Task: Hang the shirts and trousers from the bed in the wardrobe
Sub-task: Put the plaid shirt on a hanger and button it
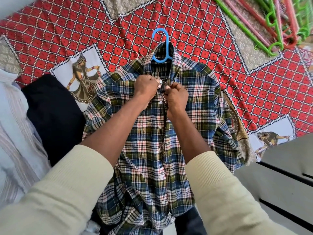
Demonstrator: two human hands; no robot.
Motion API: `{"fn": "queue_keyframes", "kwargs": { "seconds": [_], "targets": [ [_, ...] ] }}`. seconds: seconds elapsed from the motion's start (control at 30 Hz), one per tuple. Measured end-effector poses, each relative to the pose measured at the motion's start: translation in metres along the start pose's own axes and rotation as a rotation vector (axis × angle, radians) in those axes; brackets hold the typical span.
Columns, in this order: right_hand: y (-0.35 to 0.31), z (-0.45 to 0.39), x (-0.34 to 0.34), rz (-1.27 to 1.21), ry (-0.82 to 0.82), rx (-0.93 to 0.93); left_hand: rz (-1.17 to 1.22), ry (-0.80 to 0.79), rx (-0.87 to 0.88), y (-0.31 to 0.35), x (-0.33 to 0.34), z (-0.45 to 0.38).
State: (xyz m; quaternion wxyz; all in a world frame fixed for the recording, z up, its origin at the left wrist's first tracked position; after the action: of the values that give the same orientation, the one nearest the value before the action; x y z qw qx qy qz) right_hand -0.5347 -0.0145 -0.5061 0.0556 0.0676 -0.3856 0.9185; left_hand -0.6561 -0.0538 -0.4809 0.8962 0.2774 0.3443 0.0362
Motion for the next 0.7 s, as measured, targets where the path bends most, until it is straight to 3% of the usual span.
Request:
{"fn": "queue_keyframes", "kwargs": {
  "seconds": [0.27, 0.7],
  "targets": [
    [0.0011, -0.0032, 0.0048, 0.155, -0.061, -0.089, 0.067, 0.026, 0.042, 0.0037, 0.0049, 0.0073],
    [0.0007, -0.0018, -0.0023, -0.239, -0.093, 0.122, 0.075, 0.02, -0.033, 0.0004, 0.0062, -0.0001]
  ]
}}
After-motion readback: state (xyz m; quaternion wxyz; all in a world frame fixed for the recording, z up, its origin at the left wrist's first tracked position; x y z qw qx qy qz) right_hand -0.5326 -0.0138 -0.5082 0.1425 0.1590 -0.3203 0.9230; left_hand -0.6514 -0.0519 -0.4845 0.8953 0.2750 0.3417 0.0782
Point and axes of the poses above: each hand's wrist, its own z-axis away from the middle knuckle, its own x-axis out of the palm, y = z × x, the point moved 5 cm from there along -z, towards the middle knuckle, and after that the axes turned 15 degrees about -z, right-handed, at the moved point
